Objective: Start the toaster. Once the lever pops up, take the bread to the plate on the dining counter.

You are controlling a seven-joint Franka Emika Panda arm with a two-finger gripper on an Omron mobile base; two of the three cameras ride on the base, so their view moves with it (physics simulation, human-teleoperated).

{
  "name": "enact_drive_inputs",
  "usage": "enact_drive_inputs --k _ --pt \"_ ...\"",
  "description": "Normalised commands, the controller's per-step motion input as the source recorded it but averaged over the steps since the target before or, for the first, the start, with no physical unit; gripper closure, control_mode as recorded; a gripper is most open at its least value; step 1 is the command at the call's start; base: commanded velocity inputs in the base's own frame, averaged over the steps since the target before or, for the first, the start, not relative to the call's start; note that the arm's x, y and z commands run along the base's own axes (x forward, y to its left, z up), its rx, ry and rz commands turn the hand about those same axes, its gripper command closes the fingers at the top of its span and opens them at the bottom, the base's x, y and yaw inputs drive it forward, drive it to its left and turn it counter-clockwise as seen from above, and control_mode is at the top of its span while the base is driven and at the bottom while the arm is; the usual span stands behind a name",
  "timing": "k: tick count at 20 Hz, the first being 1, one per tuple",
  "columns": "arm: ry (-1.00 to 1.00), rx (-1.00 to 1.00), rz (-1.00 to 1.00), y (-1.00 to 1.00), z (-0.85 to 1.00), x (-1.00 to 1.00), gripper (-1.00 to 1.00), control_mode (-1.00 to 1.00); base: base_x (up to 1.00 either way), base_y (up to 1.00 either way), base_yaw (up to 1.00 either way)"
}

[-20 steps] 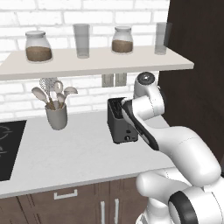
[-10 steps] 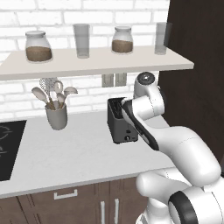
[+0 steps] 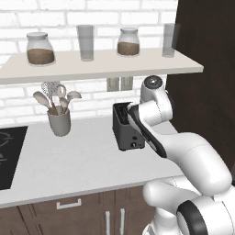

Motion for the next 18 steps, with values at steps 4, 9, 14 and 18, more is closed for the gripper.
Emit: enact_drive_inputs --k 4,9,14,18 --pt "0.00 0.00 0.00 0.00 0.00 0.00 -1.00 -1.00 0.00 0.00 0.00" --pt "0.00 0.00 0.00 0.00 0.00 0.00 -1.00 -1.00 0.00 0.00 0.00" --pt "0.00 0.00 0.00 0.00 0.00 0.00 -1.00 -1.00 0.00 0.00 0.00" --pt "0.00 0.00 0.00 0.00 0.00 0.00 -1.00 -1.00 0.00 0.00 0.00"
